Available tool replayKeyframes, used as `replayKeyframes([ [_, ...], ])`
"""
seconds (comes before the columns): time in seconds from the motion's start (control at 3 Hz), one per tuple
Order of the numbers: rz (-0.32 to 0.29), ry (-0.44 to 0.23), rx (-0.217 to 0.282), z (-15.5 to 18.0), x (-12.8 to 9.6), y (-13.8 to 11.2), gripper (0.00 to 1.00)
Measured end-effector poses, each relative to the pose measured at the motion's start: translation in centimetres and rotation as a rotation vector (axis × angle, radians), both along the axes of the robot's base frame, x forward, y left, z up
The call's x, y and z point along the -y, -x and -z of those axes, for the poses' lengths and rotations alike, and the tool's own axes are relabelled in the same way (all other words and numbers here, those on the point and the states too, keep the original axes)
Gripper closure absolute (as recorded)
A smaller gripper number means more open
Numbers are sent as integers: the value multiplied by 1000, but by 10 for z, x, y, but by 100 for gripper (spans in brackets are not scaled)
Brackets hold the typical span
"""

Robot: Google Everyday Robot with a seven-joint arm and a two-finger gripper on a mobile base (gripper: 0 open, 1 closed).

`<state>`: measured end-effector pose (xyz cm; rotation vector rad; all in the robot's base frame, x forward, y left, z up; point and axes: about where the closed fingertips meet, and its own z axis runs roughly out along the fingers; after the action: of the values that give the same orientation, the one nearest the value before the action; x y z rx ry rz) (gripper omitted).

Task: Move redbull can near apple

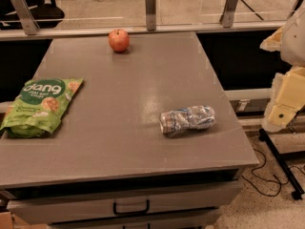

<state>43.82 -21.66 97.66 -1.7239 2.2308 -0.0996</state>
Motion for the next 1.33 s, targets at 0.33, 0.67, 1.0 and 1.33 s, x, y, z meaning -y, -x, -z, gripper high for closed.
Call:
replayKeyframes([
  [0.33, 0, 0, 0, 0, 0, 0, 0],
  [0.67, -25, -49, 17, 18, -12, -13, 0],
  [1.0, -73, -113, 9, 57, -38, -35, 0],
  [1.33, -128, -166, -14, 91, -67, -49, 0],
])
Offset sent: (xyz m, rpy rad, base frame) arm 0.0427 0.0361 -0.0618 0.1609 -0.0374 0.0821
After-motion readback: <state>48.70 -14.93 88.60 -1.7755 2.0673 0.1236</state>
